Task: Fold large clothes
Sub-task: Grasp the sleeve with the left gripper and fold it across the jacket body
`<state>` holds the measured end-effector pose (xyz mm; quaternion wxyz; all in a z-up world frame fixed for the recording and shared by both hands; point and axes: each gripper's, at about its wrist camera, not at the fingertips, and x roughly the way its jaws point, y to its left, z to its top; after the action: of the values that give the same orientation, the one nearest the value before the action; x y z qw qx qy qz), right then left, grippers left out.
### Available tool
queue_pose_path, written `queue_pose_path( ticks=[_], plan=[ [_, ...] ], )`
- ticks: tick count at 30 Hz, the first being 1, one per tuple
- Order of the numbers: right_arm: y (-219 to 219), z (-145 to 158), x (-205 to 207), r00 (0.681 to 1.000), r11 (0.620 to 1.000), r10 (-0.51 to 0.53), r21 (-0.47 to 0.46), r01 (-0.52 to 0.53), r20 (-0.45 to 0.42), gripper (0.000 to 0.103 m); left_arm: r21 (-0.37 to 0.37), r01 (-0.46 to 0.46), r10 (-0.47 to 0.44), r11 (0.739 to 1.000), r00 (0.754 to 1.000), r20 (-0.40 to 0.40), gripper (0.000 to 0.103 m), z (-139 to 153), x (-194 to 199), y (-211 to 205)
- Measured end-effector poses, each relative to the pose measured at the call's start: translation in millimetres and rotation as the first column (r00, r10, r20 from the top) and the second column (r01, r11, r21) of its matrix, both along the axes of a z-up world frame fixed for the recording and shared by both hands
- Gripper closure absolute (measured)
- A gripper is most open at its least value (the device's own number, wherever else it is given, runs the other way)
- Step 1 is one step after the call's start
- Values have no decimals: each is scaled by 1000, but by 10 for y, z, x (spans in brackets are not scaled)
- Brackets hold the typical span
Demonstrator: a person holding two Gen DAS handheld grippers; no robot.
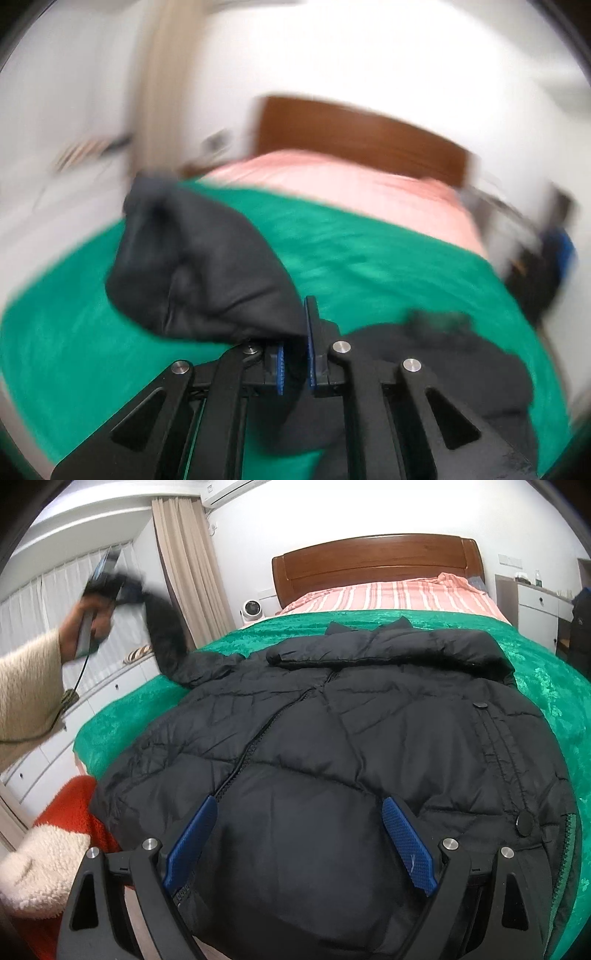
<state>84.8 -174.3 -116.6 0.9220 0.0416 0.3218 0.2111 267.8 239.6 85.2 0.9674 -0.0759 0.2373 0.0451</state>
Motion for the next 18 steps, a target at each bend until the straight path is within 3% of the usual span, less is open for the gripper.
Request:
queue_pose_path(
  ticks=[2, 4, 5, 6, 8, 11, 13, 15, 18],
  plan=[
    [-13, 18, -11, 1000, 1000, -4, 7, 4, 3, 13, 75, 146, -148, 986, 989, 20, 94, 148, 116, -694],
    [-16, 43, -30, 1000, 1000, -5, 7, 5, 12, 13, 106, 281, -283, 954, 959, 5, 93, 122, 229, -1361],
    [-14, 52, -42, 1000, 1000, -5, 3, 4, 19, 13, 112, 341, -342, 933, 940, -12, 85, 39, 286, -1680],
    [-15, 67, -54, 1000, 1000, -6, -2, 6, 26, 13, 116, 409, -407, 905, 912, -43, 53, -100, 344, -2015],
    [-25, 89, -71, 999, 1000, -9, -2, 9, 36, 13, 129, 518, -497, 845, 852, -166, 1, -440, 436, -2564],
    [-75, 129, -110, 999, 1000, -20, 8, 20, 46, 13, 213, 629, -553, 748, 767, -324, 6, -1103, 317, -3185],
    [-121, 147, -146, 998, 1000, -27, 13, 26, 54, 13, 243, 658, -553, 713, 740, -384, 6, -1411, 162, -3271],
    [-153, 156, -145, 998, 999, -30, 18, 29, 57, 13, 242, 653, -534, 718, 739, -411, 6, -1515, 104, -3194],
    [-176, 169, -98, 998, 999, -36, 36, 34, 58, 13, 198, 618, -504, 761, 755, -419, 6, -1569, -203, -2793]
  ],
)
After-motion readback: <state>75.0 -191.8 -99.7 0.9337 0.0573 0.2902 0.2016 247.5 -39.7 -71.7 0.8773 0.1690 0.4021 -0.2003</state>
